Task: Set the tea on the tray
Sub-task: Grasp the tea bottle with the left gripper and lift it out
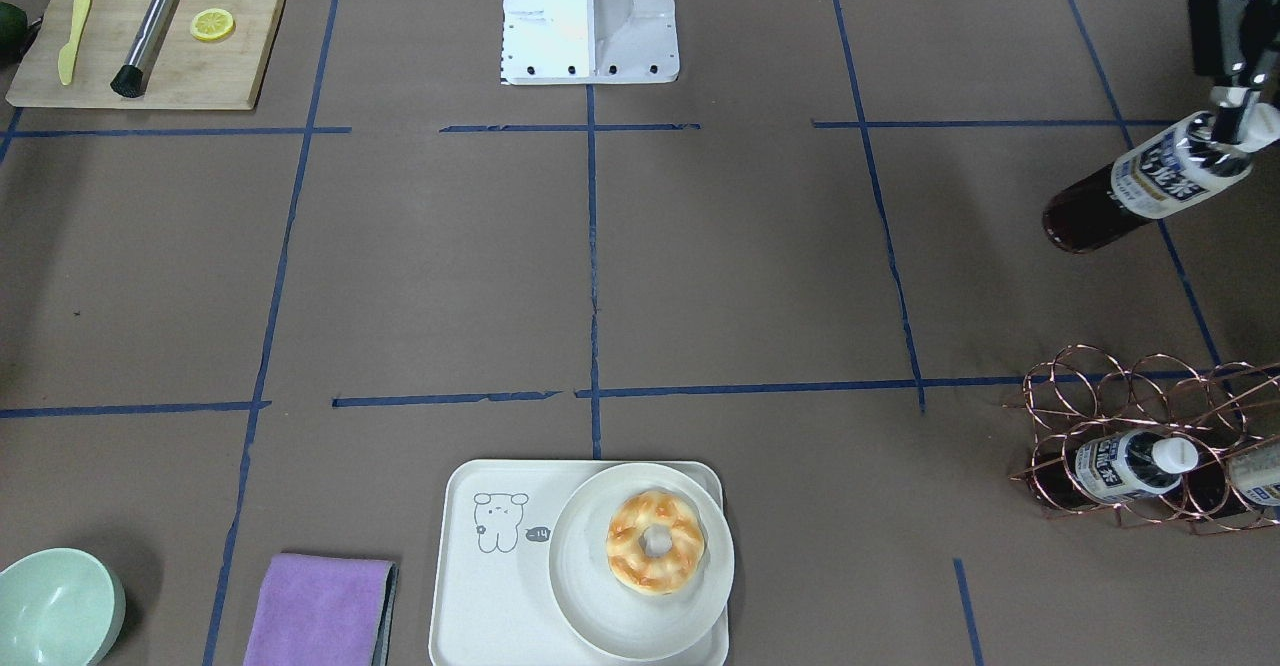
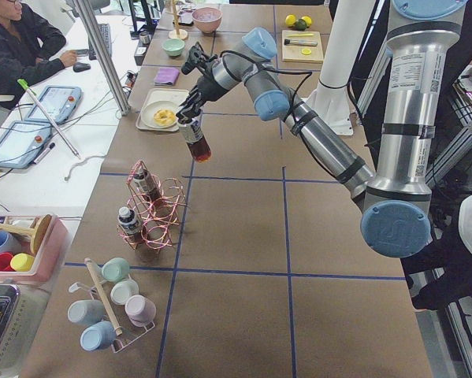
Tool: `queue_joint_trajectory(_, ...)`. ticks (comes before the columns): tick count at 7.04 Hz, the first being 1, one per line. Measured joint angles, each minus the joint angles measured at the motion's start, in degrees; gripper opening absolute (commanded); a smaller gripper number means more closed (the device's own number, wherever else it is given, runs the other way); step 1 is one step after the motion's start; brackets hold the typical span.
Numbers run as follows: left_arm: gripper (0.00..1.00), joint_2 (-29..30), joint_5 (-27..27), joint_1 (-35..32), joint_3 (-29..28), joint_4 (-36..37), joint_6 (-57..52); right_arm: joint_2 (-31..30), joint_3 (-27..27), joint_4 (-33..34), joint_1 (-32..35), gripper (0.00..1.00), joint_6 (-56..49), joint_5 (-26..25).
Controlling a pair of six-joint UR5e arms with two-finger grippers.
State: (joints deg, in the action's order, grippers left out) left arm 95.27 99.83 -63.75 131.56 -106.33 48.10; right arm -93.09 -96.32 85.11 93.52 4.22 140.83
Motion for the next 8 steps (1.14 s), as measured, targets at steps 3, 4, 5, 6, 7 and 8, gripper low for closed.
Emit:
queue_joint_trajectory(3,0.00,16.7,-10.9,16.3,-0.2,18.8,5.0,0.1,0.2,0.0,0.0,1.00,-0.1,-0.1)
queue_joint_trajectory(4,0.00,20.3,-15.8,23.0,-0.7,21.9,7.8,0.2,0.4,0.0,0.0,1.00,-0.1,-0.2)
queue_joint_trajectory(5,0.00,22.6,-19.8,27.9,-1.8,22.8,9.9,0.2,0.4,0.0,0.0,1.00,-0.1,-0.2)
queue_joint_trajectory(6,0.00,24.5,-24.0,31.7,-4.1,22.8,12.4,0.3,0.4,0.0,0.0,1.00,-0.1,-0.1)
queue_joint_trajectory(7,0.00,26.5,-29.5,35.6,-7.1,22.1,14.8,0.3,0.3,0.0,0.0,1.00,-0.1,-0.1)
queue_joint_trajectory(8,0.00,28.0,-35.1,38.9,-10.9,19.7,16.6,0.2,0.1,0.0,0.0,1.00,-0.1,-0.1)
